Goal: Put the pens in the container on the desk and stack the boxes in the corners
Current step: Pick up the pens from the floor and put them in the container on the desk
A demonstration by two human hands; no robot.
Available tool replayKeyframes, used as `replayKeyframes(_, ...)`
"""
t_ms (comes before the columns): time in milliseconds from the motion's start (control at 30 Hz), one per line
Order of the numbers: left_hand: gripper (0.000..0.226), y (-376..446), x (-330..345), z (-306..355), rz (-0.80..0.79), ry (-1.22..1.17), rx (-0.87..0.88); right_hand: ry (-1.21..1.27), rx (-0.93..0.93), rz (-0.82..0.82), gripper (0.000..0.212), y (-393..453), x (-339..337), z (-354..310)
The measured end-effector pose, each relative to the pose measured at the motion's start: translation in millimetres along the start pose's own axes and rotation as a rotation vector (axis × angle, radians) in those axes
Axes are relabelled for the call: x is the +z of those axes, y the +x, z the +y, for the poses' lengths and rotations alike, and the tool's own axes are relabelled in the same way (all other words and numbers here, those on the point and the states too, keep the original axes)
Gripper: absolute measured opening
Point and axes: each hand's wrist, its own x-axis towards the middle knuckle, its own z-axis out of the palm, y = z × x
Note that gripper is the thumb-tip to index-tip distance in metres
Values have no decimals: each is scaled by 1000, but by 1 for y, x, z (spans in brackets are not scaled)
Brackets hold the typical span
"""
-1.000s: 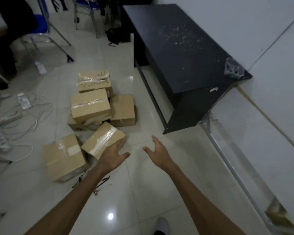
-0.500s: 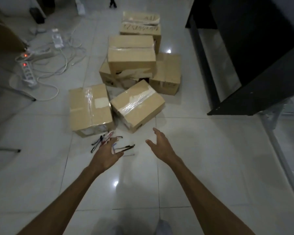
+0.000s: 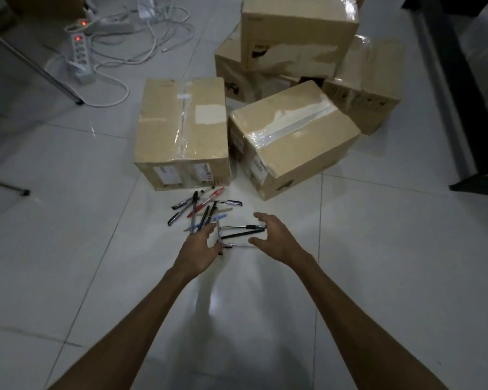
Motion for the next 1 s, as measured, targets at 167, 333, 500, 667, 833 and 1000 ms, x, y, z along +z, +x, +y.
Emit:
replayKeyframes(167,55,46,36,-42,67,-7,2,-211,-106,57,68,42,37,32)
replayKeyframes(333,45,59,49,-51,166,-61,20,-432,-155,45,73,58,56,45)
replayKeyframes(500,39,71,57,-55,204,-89,15,-494,-170,115,56,60,60,55)
replayKeyframes(667,24,74,66,-49,229,-80,41,-425,-134,106,35,57,54,61)
replayKeyframes(833,19,81,71,-57,196,-163,31,-370,-91,67,28,53,48,62)
replayKeyframes(1000,31,75,73,-51,161,-211,15,-476,-123,85,17,51,48,64)
